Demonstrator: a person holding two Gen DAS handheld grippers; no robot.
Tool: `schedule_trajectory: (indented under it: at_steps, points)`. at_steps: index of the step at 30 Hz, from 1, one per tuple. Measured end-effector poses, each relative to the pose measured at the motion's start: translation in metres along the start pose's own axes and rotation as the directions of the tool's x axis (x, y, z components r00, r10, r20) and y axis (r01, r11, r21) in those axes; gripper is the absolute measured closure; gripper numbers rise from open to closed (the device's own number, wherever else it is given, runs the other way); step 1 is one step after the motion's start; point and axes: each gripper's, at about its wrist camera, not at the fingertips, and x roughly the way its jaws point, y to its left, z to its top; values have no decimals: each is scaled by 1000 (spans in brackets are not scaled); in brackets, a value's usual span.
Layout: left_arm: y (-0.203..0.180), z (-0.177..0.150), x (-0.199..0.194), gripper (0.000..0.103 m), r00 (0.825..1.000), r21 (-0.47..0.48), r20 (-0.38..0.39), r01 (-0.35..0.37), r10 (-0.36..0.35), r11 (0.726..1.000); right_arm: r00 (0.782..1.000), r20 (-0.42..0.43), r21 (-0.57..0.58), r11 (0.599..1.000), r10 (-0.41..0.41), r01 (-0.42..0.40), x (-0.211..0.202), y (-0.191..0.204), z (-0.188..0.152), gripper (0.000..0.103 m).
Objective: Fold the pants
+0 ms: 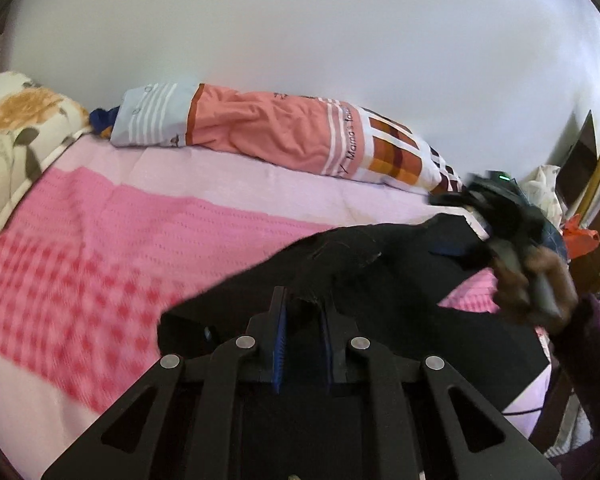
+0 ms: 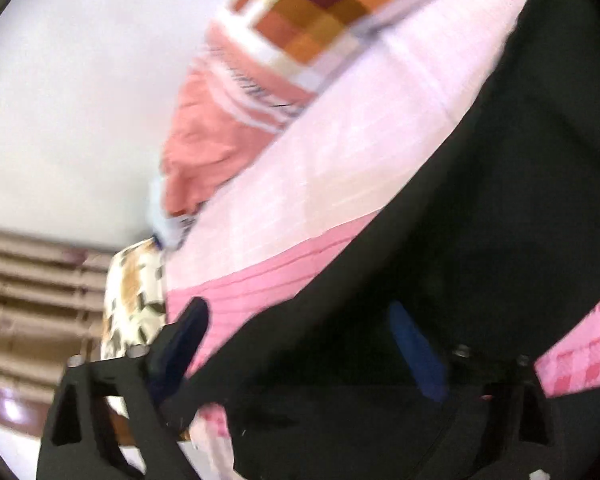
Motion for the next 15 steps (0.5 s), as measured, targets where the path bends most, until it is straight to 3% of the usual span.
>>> schedule_trajectory:
  at_steps: [2,3,5,8,11,15]
  points:
    - [-3,-9,-3,88,1000,-27,-10,3,-3,1000,998,-35,23,999,-45,46,12,-11,6,91]
    - [-3,-12,-3,88,1000,-38,-16,3,-4,999,996,-54,59,996,-71,74,15,-18,8,93]
    - [-1,-15,2,88,999,-60,-33,-1,-1,998,998,-46,93,995,-40,44,12,-26,0,95]
    - [4,-19,2,88,998,-87,-55,-18,13,996,999,37,4,999,-38,38,-13,-17,-27,95]
    - [13,-22,-9,87,997,-107,-66,-38,31,994,991,110,-145,985,-77,92,-41,2,-63,95]
    - [22,-35,-25,87,992,-130,-106,-82,68,988,992,87,-235,966,-91,109,-70,4,-137,95]
